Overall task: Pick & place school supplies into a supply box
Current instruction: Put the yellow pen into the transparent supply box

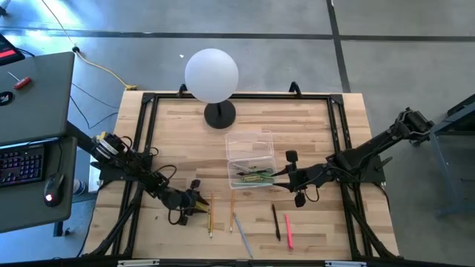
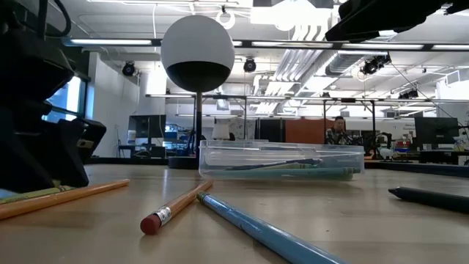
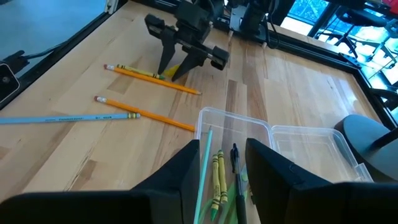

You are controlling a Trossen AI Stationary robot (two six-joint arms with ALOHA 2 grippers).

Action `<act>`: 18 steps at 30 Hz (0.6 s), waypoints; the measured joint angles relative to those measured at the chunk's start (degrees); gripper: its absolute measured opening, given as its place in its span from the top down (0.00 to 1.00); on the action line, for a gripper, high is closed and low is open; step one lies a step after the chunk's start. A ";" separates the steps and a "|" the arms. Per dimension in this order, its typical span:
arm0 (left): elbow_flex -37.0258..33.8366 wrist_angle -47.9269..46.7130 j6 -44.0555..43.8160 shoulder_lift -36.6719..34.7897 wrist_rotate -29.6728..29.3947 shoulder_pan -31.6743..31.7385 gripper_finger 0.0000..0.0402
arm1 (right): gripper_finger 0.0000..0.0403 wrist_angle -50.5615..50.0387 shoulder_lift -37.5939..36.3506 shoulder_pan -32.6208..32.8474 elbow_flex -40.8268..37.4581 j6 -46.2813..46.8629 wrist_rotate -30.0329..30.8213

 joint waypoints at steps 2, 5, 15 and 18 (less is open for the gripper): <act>-0.37 -0.05 1.50 0.01 -0.48 0.00 0.57 | 0.73 0.00 0.02 0.00 0.00 0.00 0.00; -1.10 0.14 1.20 0.12 -0.53 0.00 0.57 | 0.73 0.37 0.00 0.00 0.00 0.42 0.00; -1.23 6.83 -6.80 5.15 -2.04 -0.13 0.57 | 0.73 0.57 0.01 0.00 0.00 0.46 0.00; -1.14 6.27 -6.70 5.17 -1.96 -0.11 0.57 | 0.73 0.59 0.00 0.00 0.00 0.22 0.00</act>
